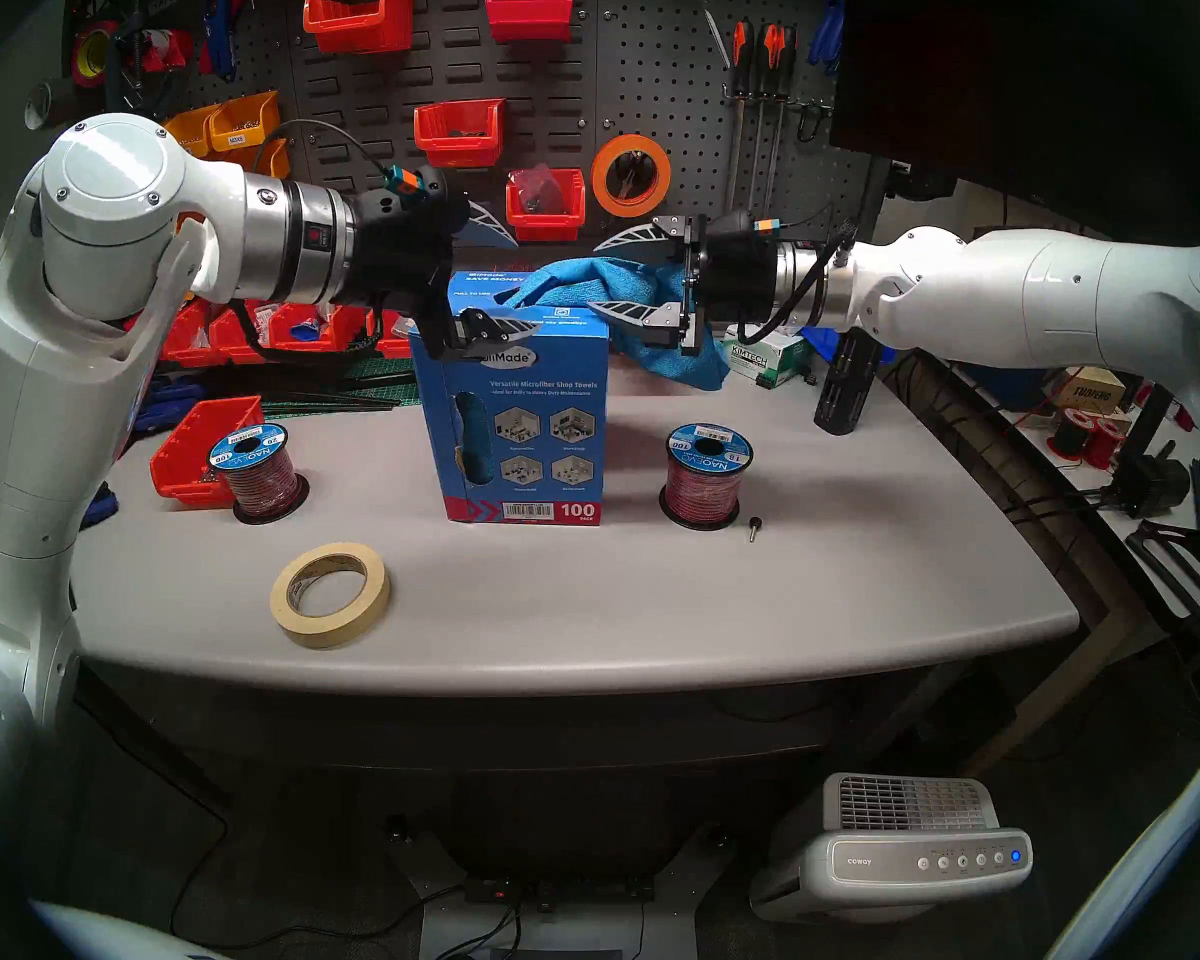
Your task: Take out a shop towel
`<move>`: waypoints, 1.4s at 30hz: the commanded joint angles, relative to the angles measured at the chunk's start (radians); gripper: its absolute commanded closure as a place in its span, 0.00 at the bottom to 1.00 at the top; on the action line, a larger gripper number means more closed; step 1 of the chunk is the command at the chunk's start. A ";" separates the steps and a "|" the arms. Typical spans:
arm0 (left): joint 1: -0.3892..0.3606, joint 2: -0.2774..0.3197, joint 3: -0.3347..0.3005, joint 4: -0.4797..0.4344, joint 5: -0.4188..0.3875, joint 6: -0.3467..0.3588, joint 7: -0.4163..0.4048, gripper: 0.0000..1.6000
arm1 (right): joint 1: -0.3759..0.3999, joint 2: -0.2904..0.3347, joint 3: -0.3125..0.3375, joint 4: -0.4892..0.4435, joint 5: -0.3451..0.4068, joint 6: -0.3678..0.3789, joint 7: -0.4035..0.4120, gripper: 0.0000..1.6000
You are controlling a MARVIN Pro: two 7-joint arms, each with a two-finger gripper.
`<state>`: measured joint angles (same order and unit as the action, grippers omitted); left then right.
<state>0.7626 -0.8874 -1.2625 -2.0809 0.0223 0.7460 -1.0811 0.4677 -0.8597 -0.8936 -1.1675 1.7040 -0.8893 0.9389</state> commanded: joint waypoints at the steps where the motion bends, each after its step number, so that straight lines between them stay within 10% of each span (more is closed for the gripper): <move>1: -0.055 -0.005 0.002 0.007 0.002 -0.008 -0.013 0.00 | 0.009 -0.003 0.030 0.020 0.016 0.007 0.101 0.00; 6: -0.064 -0.008 0.015 0.018 0.007 -0.015 -0.017 0.00 | 0.001 -0.005 0.039 0.031 0.026 0.017 0.125 0.09; 10: -0.072 -0.012 0.022 0.026 0.011 -0.019 -0.020 0.00 | -0.006 -0.008 0.045 0.039 0.031 0.023 0.130 0.49; 17: -0.079 -0.015 0.033 0.042 0.019 -0.027 -0.027 0.00 | -0.018 -0.011 0.054 0.053 0.037 0.036 0.145 0.62; 21: -0.085 -0.019 0.041 0.050 0.023 -0.033 -0.030 0.00 | -0.019 -0.017 0.061 0.061 0.036 0.044 0.139 1.00; 42: -0.093 -0.045 0.065 0.068 0.048 -0.054 -0.048 0.00 | 0.049 -0.042 0.133 0.071 0.025 0.066 0.174 1.00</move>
<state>0.6977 -0.9235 -1.1975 -2.0078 0.0669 0.6937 -1.1311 0.4438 -0.8971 -0.8103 -1.0970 1.7269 -0.8202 1.0127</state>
